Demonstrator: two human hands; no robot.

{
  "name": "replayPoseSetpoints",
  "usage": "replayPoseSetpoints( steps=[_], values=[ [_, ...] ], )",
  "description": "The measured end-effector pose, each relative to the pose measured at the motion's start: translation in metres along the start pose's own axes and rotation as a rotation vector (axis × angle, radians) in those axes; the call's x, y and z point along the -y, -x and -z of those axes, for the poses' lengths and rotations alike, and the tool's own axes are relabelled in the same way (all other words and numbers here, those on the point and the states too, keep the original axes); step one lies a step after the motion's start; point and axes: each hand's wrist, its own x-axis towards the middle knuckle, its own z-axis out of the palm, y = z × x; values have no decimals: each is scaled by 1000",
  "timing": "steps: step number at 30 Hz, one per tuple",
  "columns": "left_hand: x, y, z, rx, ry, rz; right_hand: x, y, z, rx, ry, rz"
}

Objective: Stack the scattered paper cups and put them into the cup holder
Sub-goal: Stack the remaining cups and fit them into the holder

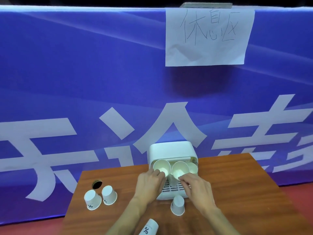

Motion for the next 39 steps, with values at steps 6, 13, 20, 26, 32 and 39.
replayPoseSetpoints(
  steps=[6, 13, 20, 26, 32, 39],
  values=[
    [8, 11, -22, -12, 82, 77, -13, 10, -17, -17, -103, -97],
    [15, 11, -45, 42, 128, 169, -24, -1, -41, -87, -177, -138],
    [24, 6, -70, 14, 178, 170, -46, -14, -72, -85, -184, -102],
    [31, 15, -98, -3, 195, 108, -61, -13, -86, -167, -167, 3],
    [28, 15, -116, -18, 234, 72, -67, -14, -91, -191, -112, 124],
    [37, 4, -121, 28, 215, 37, -72, -30, -94, -116, -109, 192]
  ],
)
